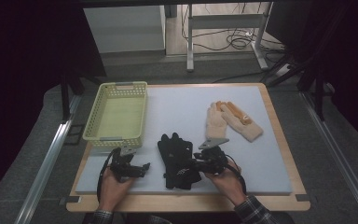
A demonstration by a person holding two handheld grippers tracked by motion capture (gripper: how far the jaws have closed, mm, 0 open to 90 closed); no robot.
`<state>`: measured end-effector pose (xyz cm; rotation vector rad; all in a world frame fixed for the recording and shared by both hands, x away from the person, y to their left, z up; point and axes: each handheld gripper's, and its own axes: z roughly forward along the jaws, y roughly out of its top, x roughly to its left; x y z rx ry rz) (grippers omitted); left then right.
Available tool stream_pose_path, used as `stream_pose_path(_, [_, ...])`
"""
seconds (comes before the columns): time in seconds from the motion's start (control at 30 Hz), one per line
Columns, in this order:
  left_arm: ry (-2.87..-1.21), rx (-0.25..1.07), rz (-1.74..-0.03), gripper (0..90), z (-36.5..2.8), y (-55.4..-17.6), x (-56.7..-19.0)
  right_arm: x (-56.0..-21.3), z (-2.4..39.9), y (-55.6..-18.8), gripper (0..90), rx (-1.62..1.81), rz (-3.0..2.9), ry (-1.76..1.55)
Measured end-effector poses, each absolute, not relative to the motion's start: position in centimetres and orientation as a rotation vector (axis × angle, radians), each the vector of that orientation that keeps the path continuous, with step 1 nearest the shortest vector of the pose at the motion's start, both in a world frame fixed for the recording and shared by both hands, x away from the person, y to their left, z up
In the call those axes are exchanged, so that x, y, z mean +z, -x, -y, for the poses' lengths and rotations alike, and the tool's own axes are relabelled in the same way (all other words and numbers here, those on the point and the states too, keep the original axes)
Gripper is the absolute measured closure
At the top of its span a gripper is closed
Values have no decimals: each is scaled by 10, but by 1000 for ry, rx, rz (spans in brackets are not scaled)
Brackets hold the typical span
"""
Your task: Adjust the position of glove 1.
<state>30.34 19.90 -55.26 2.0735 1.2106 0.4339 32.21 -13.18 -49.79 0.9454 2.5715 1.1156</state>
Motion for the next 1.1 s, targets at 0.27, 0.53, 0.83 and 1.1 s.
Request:
stream_pose_path(0.27, [-2073,435,-1210,68,-199,-303,-553,-521,146,-304,824,1103,-2646,-912])
stream_pose_path(0.53, [-2072,435,-1211,68,-199,-303,-553,-514,128,-286,789,1158,-2714,-791])
stream_pose_path(0.83, [-2067,434,-1214,68,-199,-303,-553,-498,126,-331,669,1126,-2576,-840])
stream_pose_path(1.1, [-2075,435,-1207,68,-199,-303,-553,-503,86,-387,548,1137,-2537,-924])
